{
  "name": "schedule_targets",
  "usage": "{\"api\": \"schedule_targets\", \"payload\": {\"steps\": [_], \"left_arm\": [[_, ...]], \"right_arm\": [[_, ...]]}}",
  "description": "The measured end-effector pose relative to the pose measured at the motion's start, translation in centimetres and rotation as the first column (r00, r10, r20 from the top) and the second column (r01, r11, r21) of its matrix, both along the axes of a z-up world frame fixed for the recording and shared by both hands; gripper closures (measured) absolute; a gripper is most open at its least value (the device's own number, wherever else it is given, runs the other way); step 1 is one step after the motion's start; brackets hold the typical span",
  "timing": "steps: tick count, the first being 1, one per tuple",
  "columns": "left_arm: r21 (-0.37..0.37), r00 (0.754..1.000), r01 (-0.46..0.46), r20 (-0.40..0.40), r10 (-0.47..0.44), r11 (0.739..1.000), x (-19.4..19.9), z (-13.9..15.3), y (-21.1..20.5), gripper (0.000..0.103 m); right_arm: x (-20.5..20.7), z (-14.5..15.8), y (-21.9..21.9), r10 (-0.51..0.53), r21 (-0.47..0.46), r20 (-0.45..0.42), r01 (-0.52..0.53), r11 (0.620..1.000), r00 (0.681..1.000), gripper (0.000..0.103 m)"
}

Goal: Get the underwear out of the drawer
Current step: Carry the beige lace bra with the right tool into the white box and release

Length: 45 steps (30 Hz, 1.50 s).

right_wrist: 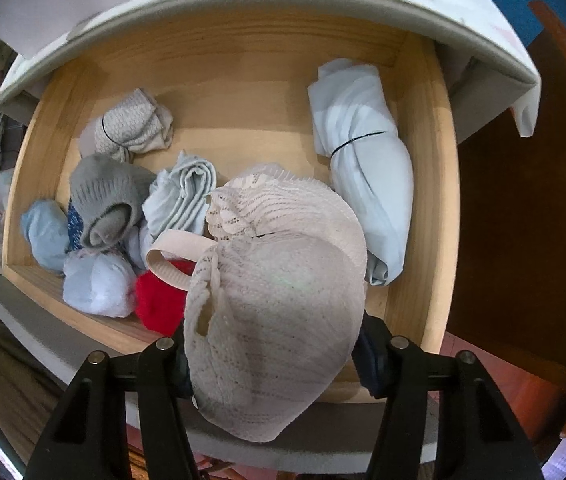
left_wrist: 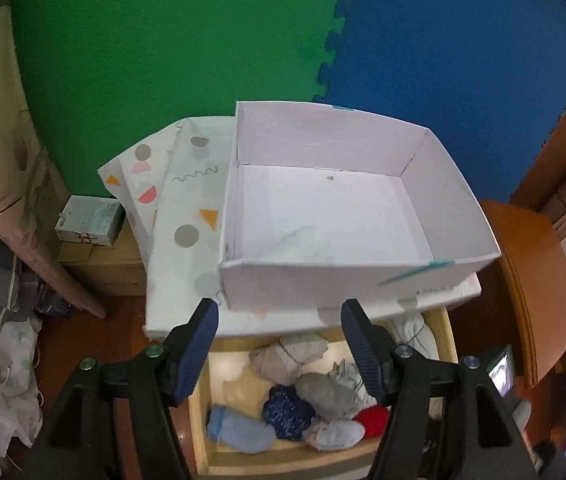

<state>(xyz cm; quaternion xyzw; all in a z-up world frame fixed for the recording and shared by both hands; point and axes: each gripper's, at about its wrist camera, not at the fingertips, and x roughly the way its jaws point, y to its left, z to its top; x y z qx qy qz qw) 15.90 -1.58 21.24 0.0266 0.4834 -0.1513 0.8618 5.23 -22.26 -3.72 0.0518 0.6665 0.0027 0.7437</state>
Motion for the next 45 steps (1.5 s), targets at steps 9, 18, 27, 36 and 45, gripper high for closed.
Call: {"api": "schedule_targets", "payload": {"steps": [9, 18, 27, 36, 45], "left_arm": [[0.024, 0.999, -0.037, 0.002, 0.037, 0.999, -3.8, -2.8, 2.8, 0.037], [0.054, 0.991, -0.085, -0.098, 0.09, 0.995, -5.7, -9.8, 4.4, 0.037], [0.129, 0.991, -0.108, -0.067, 0.117, 0.986, -6.9, -14.2, 5.2, 0.037], [0.115, 0.987, -0.134, -0.074, 0.143, 0.984, -7.8, -16.7, 6.6, 0.037], [0.034, 0.977, -0.193, -0.085, 0.195, 0.981, -8.1, -17.5, 8.5, 0.037]], "right_arm": [[0.7, 3.4, -1.2, -0.017, 0.03, 0.03, 0.016, 0.999, 0.999, 0.049], [-0.6, 8.8, -1.4, 0.013, -0.011, 0.108, -0.012, 1.0, 0.994, 0.049], [-0.4, 16.9, -2.6, 0.009, -0.004, 0.251, -0.008, 1.0, 0.968, 0.049], [5.2, 23.4, -3.7, -0.011, -0.028, 0.379, 0.023, 0.999, 0.925, 0.049], [15.4, 22.2, -1.1, 0.072, -0.145, 0.369, -0.019, 0.989, 0.927, 0.049]]}}
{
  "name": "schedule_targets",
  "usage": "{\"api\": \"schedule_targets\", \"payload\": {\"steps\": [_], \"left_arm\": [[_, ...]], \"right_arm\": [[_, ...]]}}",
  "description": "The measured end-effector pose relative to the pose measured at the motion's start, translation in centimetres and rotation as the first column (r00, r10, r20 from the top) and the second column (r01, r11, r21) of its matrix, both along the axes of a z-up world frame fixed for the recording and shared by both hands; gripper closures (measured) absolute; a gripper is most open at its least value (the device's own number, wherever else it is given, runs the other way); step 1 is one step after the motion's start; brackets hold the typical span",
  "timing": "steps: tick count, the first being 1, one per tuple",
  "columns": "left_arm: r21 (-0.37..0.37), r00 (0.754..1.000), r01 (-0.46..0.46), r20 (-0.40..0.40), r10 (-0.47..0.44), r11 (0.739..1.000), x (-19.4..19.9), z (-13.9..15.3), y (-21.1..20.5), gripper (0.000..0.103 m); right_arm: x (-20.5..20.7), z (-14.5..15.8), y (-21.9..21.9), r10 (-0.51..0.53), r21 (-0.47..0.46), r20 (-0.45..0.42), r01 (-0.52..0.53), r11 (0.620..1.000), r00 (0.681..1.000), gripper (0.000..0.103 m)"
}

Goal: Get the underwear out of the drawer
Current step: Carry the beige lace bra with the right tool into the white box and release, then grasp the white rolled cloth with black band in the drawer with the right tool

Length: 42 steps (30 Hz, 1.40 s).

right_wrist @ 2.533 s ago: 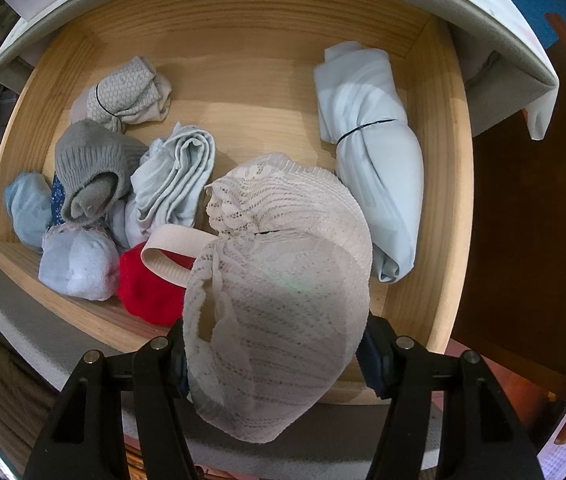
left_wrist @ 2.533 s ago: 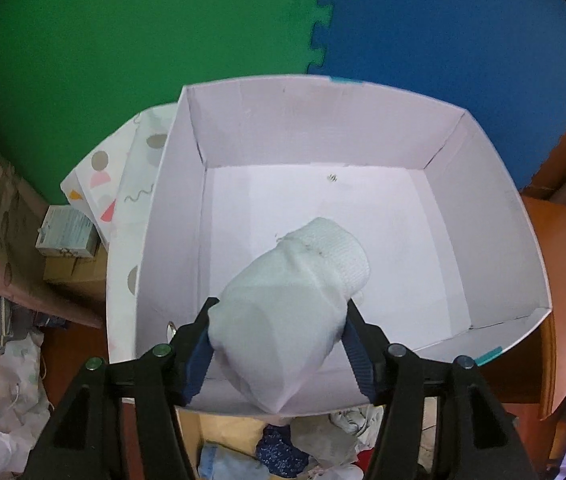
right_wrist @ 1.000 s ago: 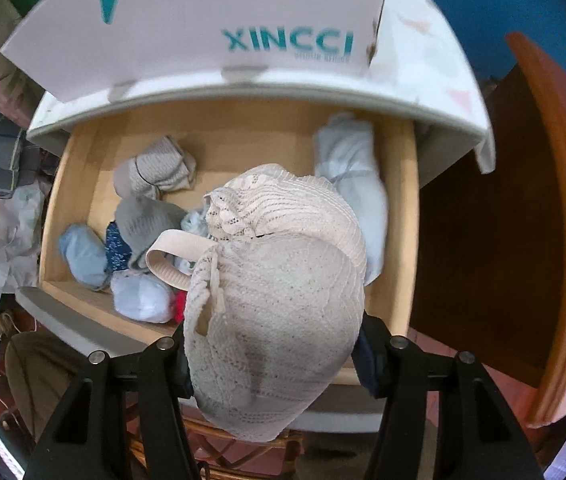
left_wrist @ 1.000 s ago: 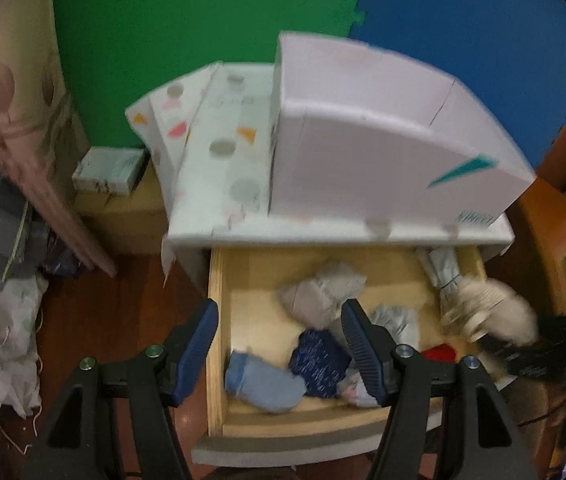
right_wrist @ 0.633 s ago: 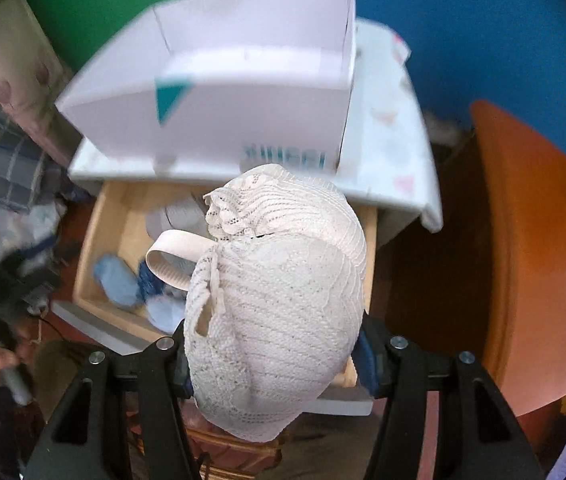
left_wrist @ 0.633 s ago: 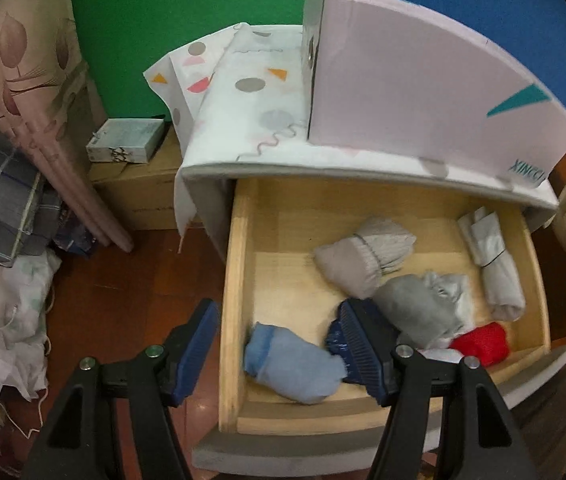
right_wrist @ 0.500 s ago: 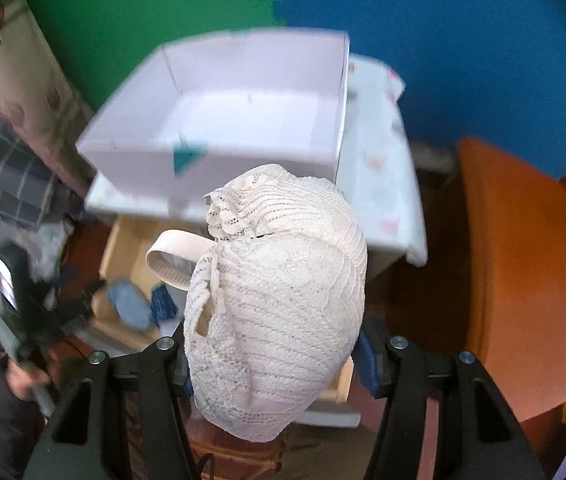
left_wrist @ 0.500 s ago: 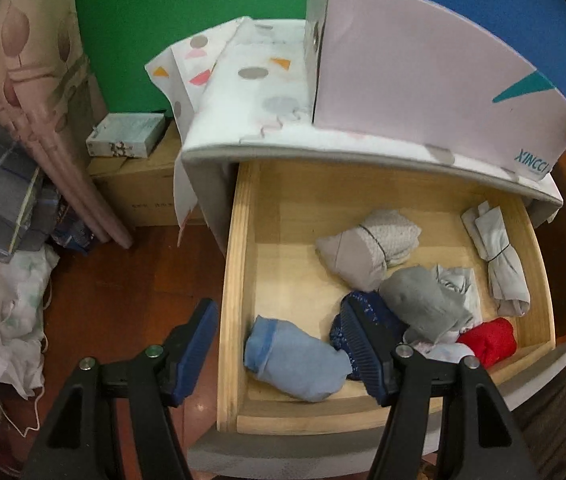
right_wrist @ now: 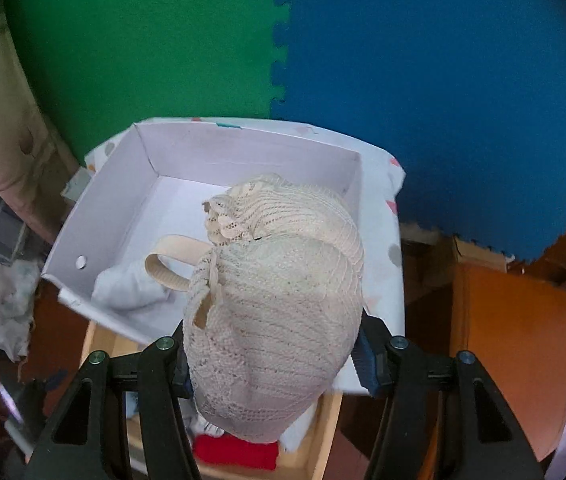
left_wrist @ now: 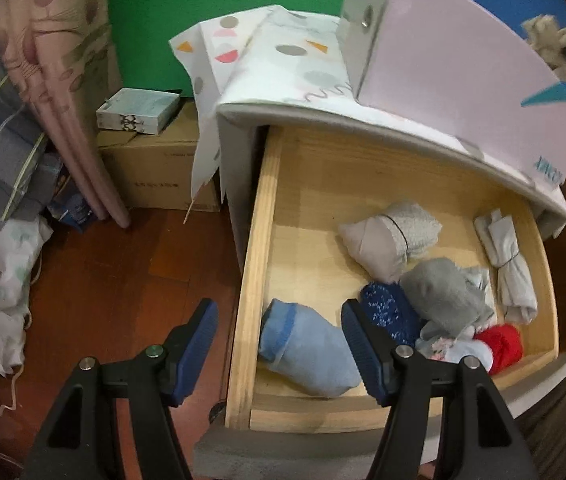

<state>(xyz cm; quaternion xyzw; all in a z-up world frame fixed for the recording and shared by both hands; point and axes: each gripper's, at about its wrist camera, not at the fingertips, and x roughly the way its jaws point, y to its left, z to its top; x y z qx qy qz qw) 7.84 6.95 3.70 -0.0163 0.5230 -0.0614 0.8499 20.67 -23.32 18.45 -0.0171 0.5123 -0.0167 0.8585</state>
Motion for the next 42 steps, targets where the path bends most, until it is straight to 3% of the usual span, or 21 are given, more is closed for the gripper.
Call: {"api": "schedule_targets", "payload": {"steps": [9, 17, 23, 24, 26, 29, 36, 42], "left_arm": [[-0.052, 1.0, -0.009, -0.016, 0.008, 0.999, 0.2, -0.4, 0.2, 0.037], [-0.06, 0.999, 0.027, -0.041, -0.029, 0.998, 0.2, -0.9, -0.6, 0.037], [-0.051, 0.998, 0.026, -0.052, -0.029, 0.998, 0.3, -1.2, -0.8, 0.037], [-0.05, 0.998, 0.025, -0.056, -0.027, 0.998, 0.4, -1.2, -0.8, 0.037], [-0.047, 0.998, 0.022, -0.063, -0.024, 0.999, 0.4, -1.3, -0.8, 0.037], [-0.046, 0.998, 0.018, -0.066, -0.021, 0.999, 0.4, -1.4, -0.7, 0.037], [-0.048, 0.997, 0.018, -0.071, -0.021, 0.999, 0.4, -1.5, -0.6, 0.037], [-0.035, 0.997, 0.03, -0.069, -0.032, 0.999, 0.2, -1.5, -0.6, 0.037]], "right_arm": [[4.5, -6.0, 1.4, 0.008, -0.039, -0.119, -0.013, 0.999, 0.993, 0.048], [5.4, -8.1, 2.1, 0.007, -0.036, -0.179, -0.014, 0.999, 0.984, 0.044], [4.2, -6.6, 1.5, -0.024, -0.038, -0.164, 0.018, 0.999, 0.986, 0.04], [4.0, -6.2, 1.3, -0.027, -0.036, -0.159, 0.022, 0.999, 0.987, 0.038], [4.0, -5.2, 1.0, -0.031, -0.02, -0.138, 0.029, 0.999, 0.99, 0.024], [3.4, -3.6, 0.9, -0.036, -0.009, -0.104, 0.036, 0.999, 0.994, 0.021], [-2.0, -1.1, 1.1, 0.039, 0.036, -0.075, -0.037, 0.999, 0.996, 0.021], [-9.8, -3.7, -0.2, 0.069, 0.058, -0.108, -0.063, 0.996, 0.992, 0.023]]}}
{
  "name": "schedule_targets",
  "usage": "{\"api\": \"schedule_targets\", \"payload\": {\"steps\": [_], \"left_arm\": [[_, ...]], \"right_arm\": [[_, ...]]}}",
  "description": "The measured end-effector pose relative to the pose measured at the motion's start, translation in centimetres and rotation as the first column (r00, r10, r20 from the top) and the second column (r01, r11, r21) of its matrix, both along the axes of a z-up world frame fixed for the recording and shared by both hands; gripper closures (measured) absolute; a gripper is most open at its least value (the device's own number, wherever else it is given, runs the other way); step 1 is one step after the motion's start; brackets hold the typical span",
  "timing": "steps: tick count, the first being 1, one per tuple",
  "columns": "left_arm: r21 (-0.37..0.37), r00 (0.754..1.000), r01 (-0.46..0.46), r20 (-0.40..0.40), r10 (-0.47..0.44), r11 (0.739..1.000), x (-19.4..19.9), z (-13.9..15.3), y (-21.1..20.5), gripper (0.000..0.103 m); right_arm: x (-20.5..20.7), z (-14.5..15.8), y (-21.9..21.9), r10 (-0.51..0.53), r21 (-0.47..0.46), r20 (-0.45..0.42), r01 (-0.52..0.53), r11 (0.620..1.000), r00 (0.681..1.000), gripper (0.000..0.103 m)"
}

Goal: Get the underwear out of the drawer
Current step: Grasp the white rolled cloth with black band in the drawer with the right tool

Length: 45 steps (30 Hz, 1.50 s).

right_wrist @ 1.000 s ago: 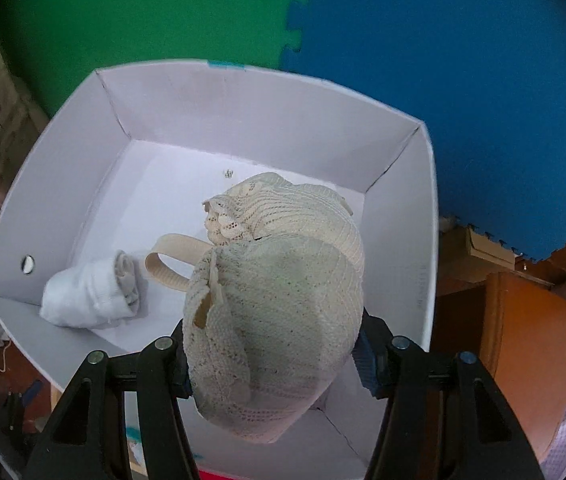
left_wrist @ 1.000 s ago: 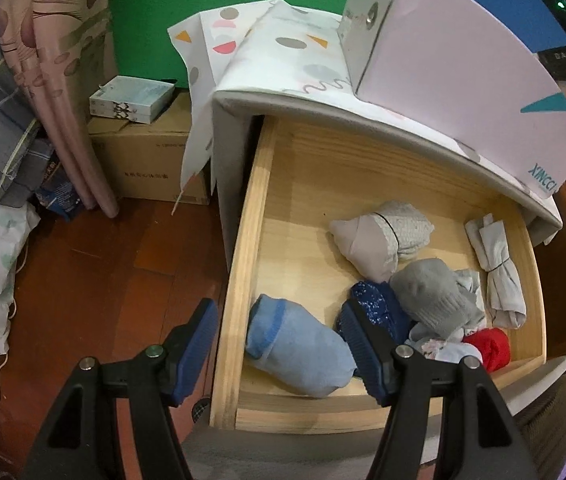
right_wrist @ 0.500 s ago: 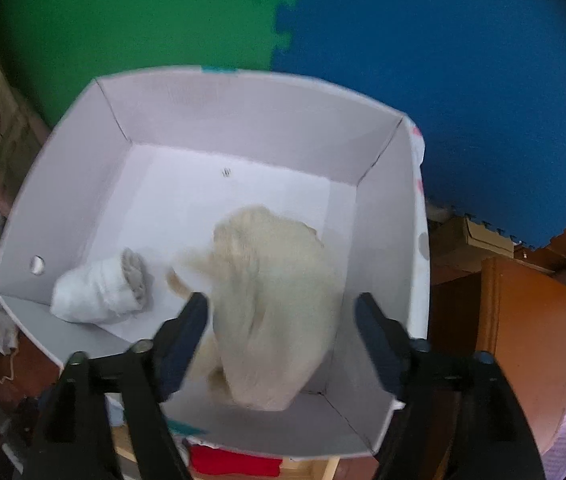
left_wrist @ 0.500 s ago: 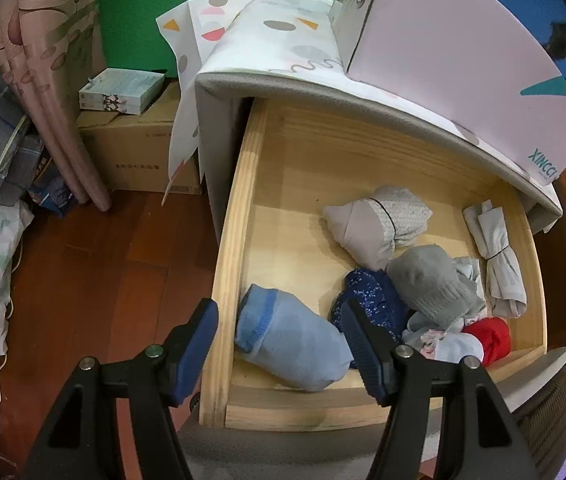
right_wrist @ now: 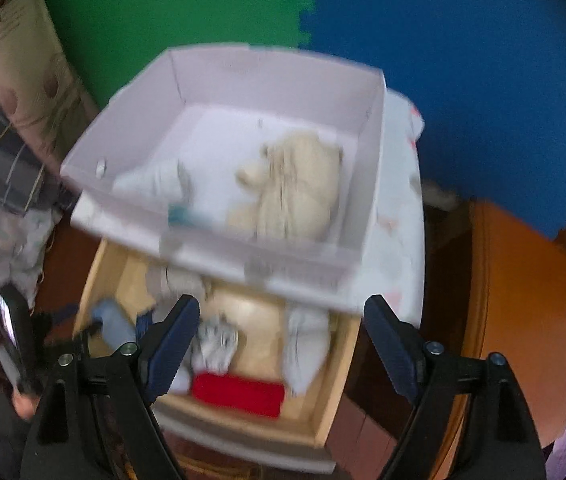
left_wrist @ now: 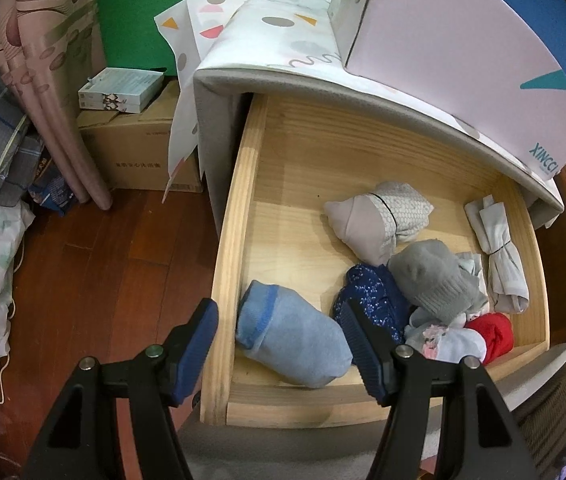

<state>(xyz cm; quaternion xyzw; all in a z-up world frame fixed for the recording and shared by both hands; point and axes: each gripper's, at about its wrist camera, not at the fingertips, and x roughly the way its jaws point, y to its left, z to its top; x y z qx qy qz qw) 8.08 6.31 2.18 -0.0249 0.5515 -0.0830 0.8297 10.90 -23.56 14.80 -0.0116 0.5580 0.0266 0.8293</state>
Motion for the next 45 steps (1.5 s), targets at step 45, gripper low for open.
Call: {"api": "schedule_targets", "payload": {"steps": [45], "left_arm": [[0.034, 1.0, 0.002, -0.019, -0.001, 0.999, 0.2, -0.4, -0.2, 0.037]], "right_arm": [[2.8, -23.4, -1.6, -0.071, -0.152, -0.243, 0.035, 0.988, 0.967, 0.045]]}}
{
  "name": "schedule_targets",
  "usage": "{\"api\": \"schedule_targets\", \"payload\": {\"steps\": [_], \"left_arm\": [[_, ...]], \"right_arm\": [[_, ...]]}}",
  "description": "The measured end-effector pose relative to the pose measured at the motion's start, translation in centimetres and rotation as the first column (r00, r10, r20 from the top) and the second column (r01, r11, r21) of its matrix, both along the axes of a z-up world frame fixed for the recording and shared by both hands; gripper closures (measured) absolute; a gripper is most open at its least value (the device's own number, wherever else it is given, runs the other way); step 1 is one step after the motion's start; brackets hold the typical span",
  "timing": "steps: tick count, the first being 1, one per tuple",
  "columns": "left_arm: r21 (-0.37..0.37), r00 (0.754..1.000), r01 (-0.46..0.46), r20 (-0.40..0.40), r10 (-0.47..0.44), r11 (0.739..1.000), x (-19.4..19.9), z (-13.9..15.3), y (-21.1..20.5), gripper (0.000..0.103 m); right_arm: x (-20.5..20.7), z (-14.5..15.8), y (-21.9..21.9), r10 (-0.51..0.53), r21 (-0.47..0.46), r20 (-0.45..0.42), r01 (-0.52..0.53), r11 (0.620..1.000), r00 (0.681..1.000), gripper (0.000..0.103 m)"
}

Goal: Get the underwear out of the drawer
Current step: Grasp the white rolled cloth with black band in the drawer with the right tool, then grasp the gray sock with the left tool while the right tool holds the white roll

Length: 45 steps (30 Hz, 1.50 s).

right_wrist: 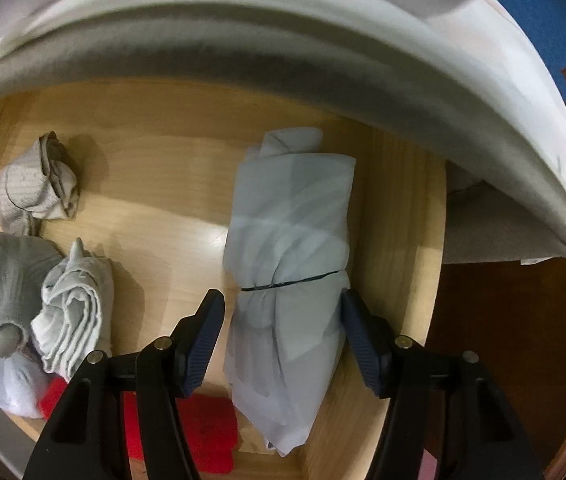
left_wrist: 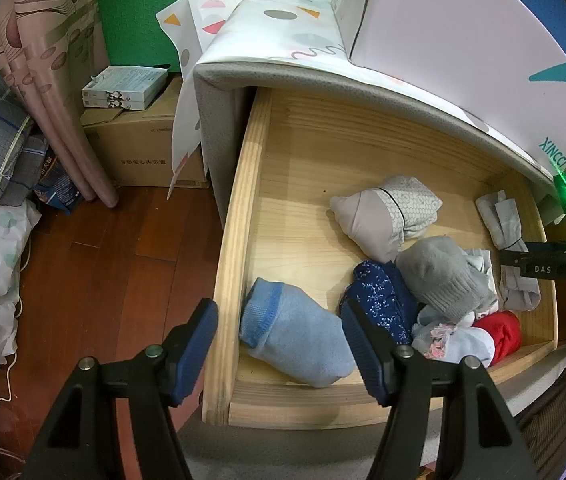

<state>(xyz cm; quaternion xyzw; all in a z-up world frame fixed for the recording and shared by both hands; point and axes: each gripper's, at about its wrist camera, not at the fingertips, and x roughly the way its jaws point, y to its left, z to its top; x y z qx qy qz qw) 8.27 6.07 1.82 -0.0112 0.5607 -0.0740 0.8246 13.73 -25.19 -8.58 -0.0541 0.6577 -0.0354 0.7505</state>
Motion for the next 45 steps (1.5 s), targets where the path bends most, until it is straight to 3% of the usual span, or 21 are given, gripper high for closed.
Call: {"api": "schedule_targets", "payload": {"steps": [4, 11, 15, 23, 26, 29, 33, 45], "left_arm": [[0.0, 1.0, 0.0, 0.0, 0.0, 1.0, 0.0, 0.0, 0.0, 0.037], [0.01, 1.0, 0.003, -0.001, -0.003, 1.0, 0.0, 0.0, 0.0, 0.037], [0.014, 1.0, 0.004, -0.004, -0.004, 1.0, 0.1, 0.0, 0.0, 0.036], [-0.016, 0.999, 0.021, -0.05, -0.022, 1.0, 0.3, 0.2, -1.0, 0.036], [-0.031, 0.996, 0.028, -0.087, -0.031, 0.999, 0.5, 0.1, -2.0, 0.036], [0.04, 0.994, 0.075, -0.081, -0.072, 0.996, 0.5, 0.3, -4.1, 0.036], [0.078, 0.987, 0.122, -0.114, -0.113, 0.989, 0.7, 0.2, -6.5, 0.036], [0.028, 0.983, 0.126, -0.136, -0.121, 0.992, 2.4, 1.3, -11.8, 0.036]], "right_arm": [[0.6, -1.5, 1.5, 0.02, -0.081, -0.035, -0.023, 0.996, 0.999, 0.053], [-0.2, -2.0, 1.9, -0.005, -0.063, -0.062, 0.001, 0.998, 0.998, 0.065], [-1.1, -2.1, 1.3, -0.056, 0.019, -0.093, 0.058, 0.998, 0.994, 0.066], [-2.3, -2.5, 0.8, -0.095, 0.081, -0.137, 0.107, 0.991, 0.986, 0.069], [-2.0, -2.5, 0.7, -0.1, 0.077, -0.138, 0.111, 0.991, 0.985, 0.069], [-1.8, -2.7, 1.0, -0.1, 0.069, -0.128, 0.11, 0.992, 0.987, 0.069], [-0.5, -3.3, 1.0, -0.104, 0.064, -0.122, 0.112, 0.992, 0.987, 0.069], [-2.1, -2.3, 1.0, -0.101, 0.075, -0.102, 0.109, 0.991, 0.99, 0.069]]}}
